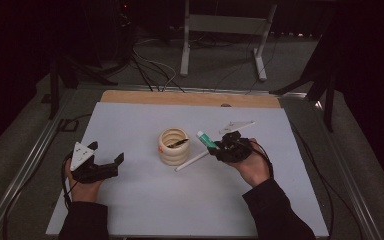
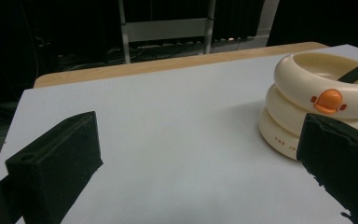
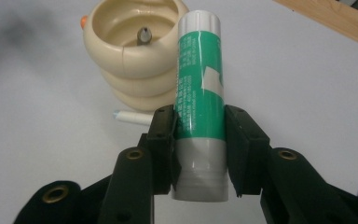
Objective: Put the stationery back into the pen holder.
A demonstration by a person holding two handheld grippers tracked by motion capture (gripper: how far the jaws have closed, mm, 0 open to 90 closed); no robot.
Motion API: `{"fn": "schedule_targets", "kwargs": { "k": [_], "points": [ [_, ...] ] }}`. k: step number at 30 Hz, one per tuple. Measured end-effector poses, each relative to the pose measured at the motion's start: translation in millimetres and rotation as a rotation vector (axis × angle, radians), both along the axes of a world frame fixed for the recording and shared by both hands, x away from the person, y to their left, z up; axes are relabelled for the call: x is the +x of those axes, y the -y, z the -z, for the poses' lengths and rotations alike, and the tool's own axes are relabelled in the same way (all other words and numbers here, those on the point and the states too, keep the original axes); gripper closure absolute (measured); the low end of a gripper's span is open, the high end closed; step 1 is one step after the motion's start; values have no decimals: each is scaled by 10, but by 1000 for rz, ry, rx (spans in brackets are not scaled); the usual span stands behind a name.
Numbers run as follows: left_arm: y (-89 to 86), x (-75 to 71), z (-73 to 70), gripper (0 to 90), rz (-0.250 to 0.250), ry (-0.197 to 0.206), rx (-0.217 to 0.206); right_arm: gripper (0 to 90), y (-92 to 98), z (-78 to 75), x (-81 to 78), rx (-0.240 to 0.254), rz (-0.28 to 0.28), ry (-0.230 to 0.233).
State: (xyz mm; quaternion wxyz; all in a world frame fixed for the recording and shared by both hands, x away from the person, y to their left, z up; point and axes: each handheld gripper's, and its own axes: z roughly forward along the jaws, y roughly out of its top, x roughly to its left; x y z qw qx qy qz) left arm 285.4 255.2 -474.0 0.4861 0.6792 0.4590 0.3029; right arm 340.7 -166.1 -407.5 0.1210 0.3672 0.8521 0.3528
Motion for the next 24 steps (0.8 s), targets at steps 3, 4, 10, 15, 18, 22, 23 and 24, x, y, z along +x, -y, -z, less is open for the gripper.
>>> {"fn": "schedule_targets", "kwargs": {
  "k": [3, 4, 10, 15, 18, 22, 23, 24],
  "points": [
    [0, 1, 0, 1, 0, 1, 0, 659, -19, -30, 23, 3, -1, -2],
    [0, 1, 0, 1, 0, 1, 1, 658, -26, -40, 30, 3, -4, -1],
    [0, -1, -1, 1, -1, 1, -1, 658, -89, -102, 67, -2, -17, 4],
    [-1, 1, 0, 1, 0, 0, 0, 658, -149, -145, 102, -6, -25, 5],
    [-2, 1, 0, 1, -1, 1, -1, 658, -193, -164, 120, -9, -33, 4],
    [-4, 2, 1, 1, -2, 1, -1, 658, -249, -182, 143, -15, -45, 2],
    [-4, 3, 1, 1, -2, 1, -2, 658, -263, -186, 148, -18, -46, 2],
    [-4, 3, 1, 1, -2, 1, -2, 658, -275, -190, 153, -20, -47, 1]
  ]
}}
